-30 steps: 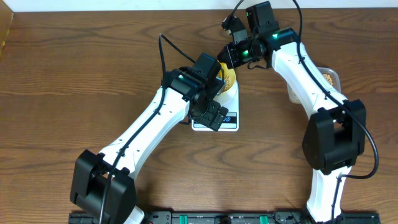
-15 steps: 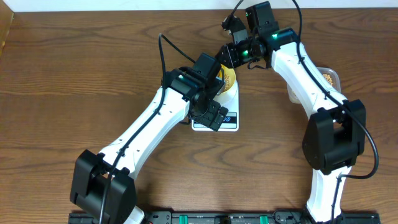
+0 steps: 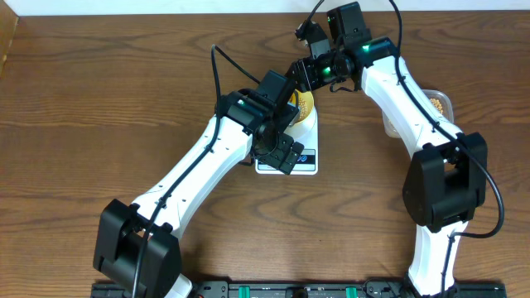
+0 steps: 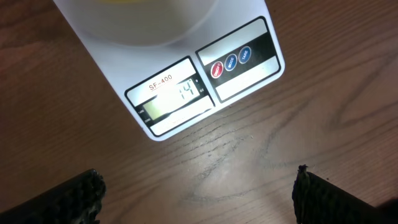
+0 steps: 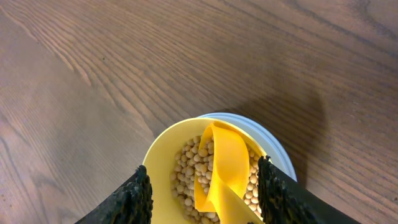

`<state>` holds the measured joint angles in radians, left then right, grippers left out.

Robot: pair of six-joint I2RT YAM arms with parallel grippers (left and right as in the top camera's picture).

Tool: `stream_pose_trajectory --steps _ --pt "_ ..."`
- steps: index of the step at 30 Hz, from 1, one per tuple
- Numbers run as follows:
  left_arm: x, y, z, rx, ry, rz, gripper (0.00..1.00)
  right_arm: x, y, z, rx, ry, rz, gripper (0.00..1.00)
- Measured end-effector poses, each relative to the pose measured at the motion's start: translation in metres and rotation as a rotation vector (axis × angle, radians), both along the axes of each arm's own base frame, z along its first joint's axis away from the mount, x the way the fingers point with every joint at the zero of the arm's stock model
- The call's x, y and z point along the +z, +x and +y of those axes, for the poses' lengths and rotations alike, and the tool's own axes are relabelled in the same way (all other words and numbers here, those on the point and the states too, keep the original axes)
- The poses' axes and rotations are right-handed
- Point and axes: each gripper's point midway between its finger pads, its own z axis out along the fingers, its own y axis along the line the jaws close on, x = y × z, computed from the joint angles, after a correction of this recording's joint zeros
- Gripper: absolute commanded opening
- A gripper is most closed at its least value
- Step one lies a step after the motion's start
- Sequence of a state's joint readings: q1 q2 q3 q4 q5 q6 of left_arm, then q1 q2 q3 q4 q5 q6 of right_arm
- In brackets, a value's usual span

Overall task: Scoop item into bowl and weigh 50g on scale
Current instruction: 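Tilt the scoop over the bowl to pour soybeans in, right gripper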

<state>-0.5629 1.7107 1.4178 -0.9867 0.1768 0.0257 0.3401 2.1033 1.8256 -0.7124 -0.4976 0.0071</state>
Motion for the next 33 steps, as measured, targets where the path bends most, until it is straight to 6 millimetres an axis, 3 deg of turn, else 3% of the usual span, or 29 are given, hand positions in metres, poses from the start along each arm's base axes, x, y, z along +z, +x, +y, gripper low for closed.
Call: stream_pose_trajectory --steps 4,8,9,14,18,25,29,33 --pt "0.000 0.000 0.000 0.000 0.000 0.000 0.98 0.000 0.000 0.000 0.000 -0.001 0.001 0.51" --pt "0.000 0.000 0.000 0.000 0.000 0.000 0.98 -0.002 -0.001 -0.002 -0.003 -0.010 0.008 0.25" --pt "0.000 0.000 0.000 0.000 0.000 0.000 0.98 -0.002 -0.002 -0.002 -0.003 -0.013 0.008 0.23" --pt "0.000 0.000 0.000 0.000 0.000 0.000 0.98 -0.008 -0.001 -0.009 -0.029 -0.055 0.018 0.23" --pt "0.000 0.000 0.000 0.000 0.000 0.000 0.98 -0.010 -0.002 -0.012 -0.035 -0.071 0.022 0.11" --pt "0.000 0.000 0.000 0.000 0.000 0.000 0.98 -0.011 -0.002 -0.013 -0.040 -0.076 0.023 0.18" --pt "0.000 0.000 0.000 0.000 0.000 0.000 0.98 -0.010 -0.002 -0.013 -0.038 -0.077 0.021 0.01" --pt "0.000 0.000 0.000 0.000 0.000 0.000 0.98 -0.009 -0.002 -0.011 -0.032 -0.067 0.020 0.01"
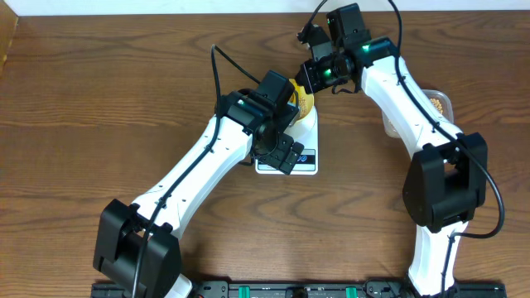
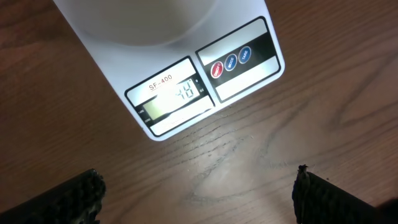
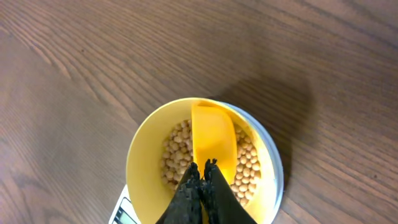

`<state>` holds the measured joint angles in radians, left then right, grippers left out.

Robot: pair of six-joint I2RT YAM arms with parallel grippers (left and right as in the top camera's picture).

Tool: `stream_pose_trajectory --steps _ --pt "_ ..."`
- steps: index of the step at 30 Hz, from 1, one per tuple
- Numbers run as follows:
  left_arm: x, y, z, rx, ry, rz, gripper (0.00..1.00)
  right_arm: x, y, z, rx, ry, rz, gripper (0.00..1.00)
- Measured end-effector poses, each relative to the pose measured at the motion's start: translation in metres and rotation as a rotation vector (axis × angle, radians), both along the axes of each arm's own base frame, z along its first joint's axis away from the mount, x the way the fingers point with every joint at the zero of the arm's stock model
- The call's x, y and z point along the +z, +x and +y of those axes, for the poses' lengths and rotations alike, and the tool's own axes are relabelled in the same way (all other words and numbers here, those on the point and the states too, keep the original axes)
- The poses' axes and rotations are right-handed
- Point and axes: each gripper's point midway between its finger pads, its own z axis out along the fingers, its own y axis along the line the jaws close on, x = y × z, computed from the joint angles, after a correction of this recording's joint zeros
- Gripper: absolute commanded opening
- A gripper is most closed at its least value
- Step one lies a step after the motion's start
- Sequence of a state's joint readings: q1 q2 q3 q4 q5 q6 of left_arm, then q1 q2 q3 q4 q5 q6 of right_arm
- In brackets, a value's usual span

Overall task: Scoop item into bowl and weigh 50g on scale
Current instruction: 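Tilt the scoop over the bowl to pour soybeans in, right gripper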

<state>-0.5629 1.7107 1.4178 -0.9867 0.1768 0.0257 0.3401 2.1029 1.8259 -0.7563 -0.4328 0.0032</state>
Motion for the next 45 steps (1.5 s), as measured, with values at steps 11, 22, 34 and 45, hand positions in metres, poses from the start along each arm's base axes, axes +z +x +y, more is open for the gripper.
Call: stream_pose_trajectory --steps 11,22,34,45 --pt "0.000 0.000 0.000 0.000 0.000 0.000 0.98 0.008 0.000 -0.002 0.033 -0.017 -0.042 0.01" --pt "0.000 0.000 0.000 0.000 0.000 0.000 0.98 0.037 -0.007 -0.006 0.093 -0.038 -0.126 0.01" --pt "0.000 0.000 0.000 0.000 0.000 0.000 0.98 0.035 -0.011 -0.005 0.185 -0.079 -0.173 0.01" --pt "0.000 0.000 0.000 0.000 0.000 0.000 0.98 0.034 -0.018 0.009 0.335 -0.128 -0.261 0.01"
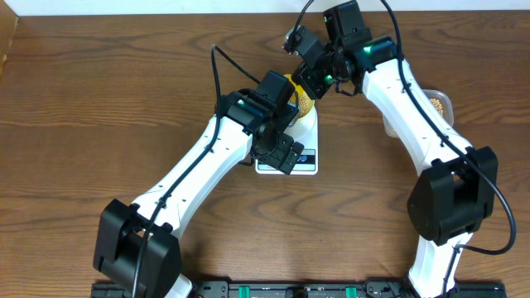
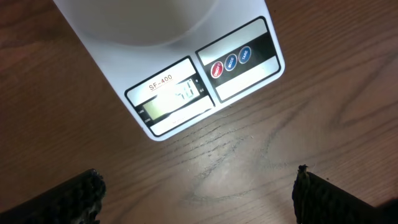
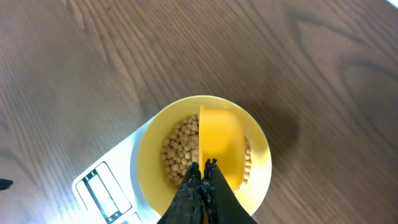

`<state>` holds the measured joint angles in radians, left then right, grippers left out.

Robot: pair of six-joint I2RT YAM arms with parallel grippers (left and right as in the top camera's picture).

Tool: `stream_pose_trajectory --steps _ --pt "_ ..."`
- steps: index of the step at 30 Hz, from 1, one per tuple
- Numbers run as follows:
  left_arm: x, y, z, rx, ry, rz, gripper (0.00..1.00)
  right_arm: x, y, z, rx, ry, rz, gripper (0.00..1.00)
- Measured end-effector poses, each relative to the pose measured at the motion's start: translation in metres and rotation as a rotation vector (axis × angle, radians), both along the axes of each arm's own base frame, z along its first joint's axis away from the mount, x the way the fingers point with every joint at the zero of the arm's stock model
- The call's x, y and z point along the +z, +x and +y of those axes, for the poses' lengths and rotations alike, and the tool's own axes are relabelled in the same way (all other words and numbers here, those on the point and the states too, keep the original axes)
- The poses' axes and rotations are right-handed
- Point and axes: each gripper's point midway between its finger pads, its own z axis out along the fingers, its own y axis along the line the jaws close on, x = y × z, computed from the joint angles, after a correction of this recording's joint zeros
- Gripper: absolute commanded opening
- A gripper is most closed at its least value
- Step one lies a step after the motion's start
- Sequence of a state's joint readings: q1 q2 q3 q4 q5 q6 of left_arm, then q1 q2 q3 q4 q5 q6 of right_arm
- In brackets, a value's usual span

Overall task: Scoop item into bowl and weigh 50g on scale
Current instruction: 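Tilt the scoop over the bowl to pour soybeans in, right gripper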

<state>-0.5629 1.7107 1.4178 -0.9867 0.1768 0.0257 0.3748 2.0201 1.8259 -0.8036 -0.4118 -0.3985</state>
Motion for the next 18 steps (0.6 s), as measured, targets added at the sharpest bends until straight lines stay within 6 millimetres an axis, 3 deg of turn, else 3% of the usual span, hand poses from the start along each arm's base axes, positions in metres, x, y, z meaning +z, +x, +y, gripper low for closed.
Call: stream_pose_trajectory --steps 18 --pt "0.0000 -0.0001 0.0000 0.000 0.000 0.000 0.98 0.0029 0.0081 -0.0045 0.010 -0.060 -0.077 0.01"
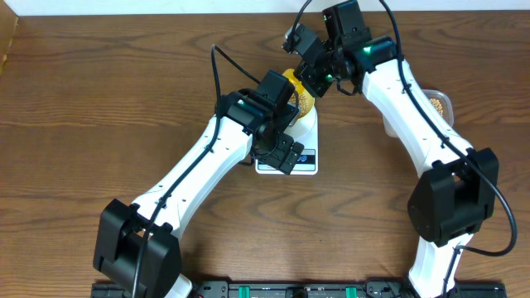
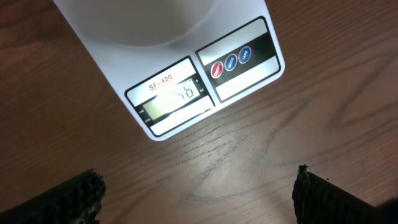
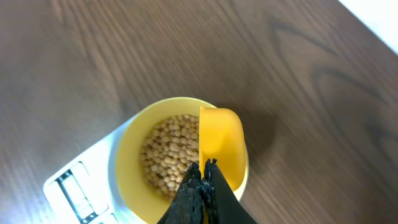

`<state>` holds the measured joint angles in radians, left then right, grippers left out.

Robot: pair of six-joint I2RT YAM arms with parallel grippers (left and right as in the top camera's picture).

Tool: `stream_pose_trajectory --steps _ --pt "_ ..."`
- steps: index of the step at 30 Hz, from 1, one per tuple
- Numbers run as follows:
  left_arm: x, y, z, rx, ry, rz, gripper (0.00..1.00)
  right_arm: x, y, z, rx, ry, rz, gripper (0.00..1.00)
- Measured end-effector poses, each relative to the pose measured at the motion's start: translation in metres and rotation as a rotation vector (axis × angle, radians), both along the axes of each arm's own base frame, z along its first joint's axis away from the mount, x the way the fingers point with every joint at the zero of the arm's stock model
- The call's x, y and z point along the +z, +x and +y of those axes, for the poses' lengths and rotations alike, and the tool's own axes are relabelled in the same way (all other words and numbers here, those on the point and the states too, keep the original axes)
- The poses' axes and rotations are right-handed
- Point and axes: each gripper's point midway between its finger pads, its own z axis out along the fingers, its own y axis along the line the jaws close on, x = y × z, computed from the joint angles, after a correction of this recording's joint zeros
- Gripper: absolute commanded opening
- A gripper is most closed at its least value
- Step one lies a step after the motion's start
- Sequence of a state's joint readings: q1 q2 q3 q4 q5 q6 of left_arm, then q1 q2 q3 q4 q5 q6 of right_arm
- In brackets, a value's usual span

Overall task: Scoop item into bowl and weigh 50g on scale
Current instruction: 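Tilt the scoop over the bowl to pour soybeans in, right gripper, then move the empty scoop right and lower it into the soybean tub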

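A yellow bowl point(image 3: 127, 180) of pale beans point(image 3: 166, 149) stands on the white scale point(image 2: 186, 56). The scale's lit display point(image 2: 177, 96) seems to read 76. My right gripper point(image 3: 203, 167) is shut on the handle of the yellow scoop point(image 3: 221, 140), which hangs over the bowl's right rim. From overhead the scoop point(image 1: 291, 79) shows just beyond the bowl point(image 1: 303, 103). My left gripper point(image 2: 198, 175) hovers open over the table in front of the scale, fingers point(image 2: 68, 199) wide apart, holding nothing.
A clear container of beans point(image 1: 439, 103) sits at the right, partly behind the right arm. The left arm point(image 1: 207, 157) crosses the table from the front left and covers part of the scale point(image 1: 308, 163). Bare wooden table surrounds them.
My right gripper has drawn a little further away with the scoop, so the bowl looks smaller and lies lower left in its view. The display's digits changed to about 76. The left gripper is unmoved.
First my right gripper was open around the scoop lying in the bowl of beans, with the display near 14. Then it was shut on the scoop handle, display near 48. Later it held the scoop higher over the bowl, the reading in the seventies, as now.
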<state>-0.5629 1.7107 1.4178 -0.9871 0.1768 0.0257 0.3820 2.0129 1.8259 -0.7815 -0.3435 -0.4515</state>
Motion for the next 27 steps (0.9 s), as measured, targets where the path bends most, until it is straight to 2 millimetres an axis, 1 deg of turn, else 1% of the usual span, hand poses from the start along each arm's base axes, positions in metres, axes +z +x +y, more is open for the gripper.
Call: stream_pose_trajectory --steps 3,8,19,27 --pt "0.000 0.000 0.000 0.000 0.000 0.000 0.98 0.001 0.001 -0.002 -0.013 -0.024 -0.015 0.01" --pt "0.000 0.000 0.000 0.000 0.000 0.000 0.98 0.002 -0.002 0.003 0.006 0.001 -0.006 0.01" --pt "0.000 0.000 0.000 0.000 0.000 0.000 0.98 0.005 0.000 0.007 0.016 0.015 -0.021 0.02" --pt "0.000 0.000 0.000 0.000 0.000 0.000 0.98 0.009 0.002 0.012 0.014 0.032 -0.033 0.01"
